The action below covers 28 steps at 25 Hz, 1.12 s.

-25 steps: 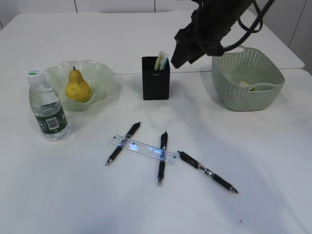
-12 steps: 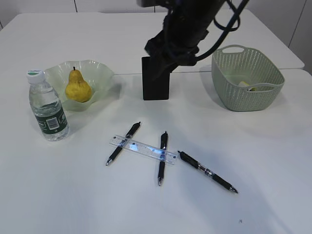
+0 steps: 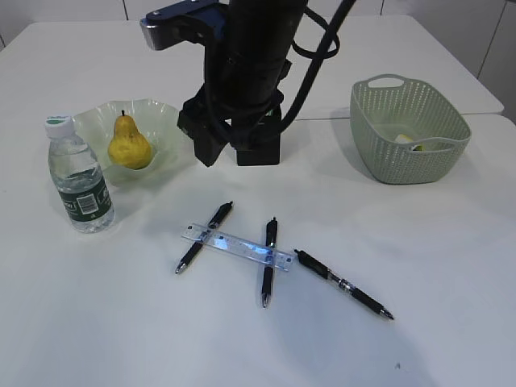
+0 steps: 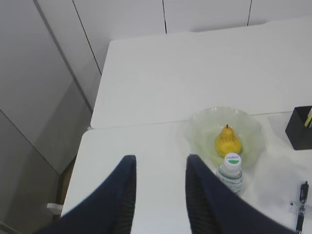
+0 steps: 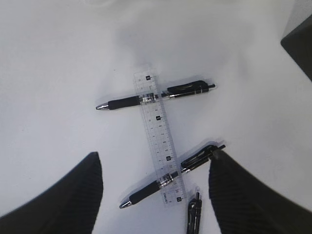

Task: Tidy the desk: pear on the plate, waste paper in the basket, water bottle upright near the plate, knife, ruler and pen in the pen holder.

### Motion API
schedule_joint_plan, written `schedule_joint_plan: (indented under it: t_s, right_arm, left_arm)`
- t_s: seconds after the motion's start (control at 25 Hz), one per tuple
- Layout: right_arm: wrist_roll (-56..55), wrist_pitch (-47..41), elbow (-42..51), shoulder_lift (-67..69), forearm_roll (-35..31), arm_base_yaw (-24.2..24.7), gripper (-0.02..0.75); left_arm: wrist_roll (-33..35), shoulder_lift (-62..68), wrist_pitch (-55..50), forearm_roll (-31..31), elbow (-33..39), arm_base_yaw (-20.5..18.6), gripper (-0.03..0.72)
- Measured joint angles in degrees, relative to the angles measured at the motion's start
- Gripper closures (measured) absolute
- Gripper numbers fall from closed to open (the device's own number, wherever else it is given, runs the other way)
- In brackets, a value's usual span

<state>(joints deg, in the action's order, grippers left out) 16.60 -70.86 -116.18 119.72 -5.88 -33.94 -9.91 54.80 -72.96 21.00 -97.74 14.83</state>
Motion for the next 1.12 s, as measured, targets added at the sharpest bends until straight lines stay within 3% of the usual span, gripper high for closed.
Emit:
schedule_joint_plan:
  t_s: [0.16,0.4,0.76,1.12]
  right_arm:
    - [-0.3,0.1,3.6,0.0,0.2,-0.1,0.202]
    - [2.4,0.1,13.3,0.1,0.2,-0.1,0.204]
    - [7.1,0.8,14.4,2.2,0.3,-0.1,0.2]
    - [9.2,8.0,14.4,7.4,4.8,-0.2,0.144]
  left_arm:
    - [-1.5,-2.0,-0.1,-1.8,4.7,0.0,0.447]
    - [-1.9,-2.4,-0.1,-9.4,10.3,0.0,0.447]
    - [-1.9,-2.4,0.1,-10.4,24.9,0.0,0.447]
    - [-1.9,-2.4,0.3,-9.8,26.4,0.0,0.447]
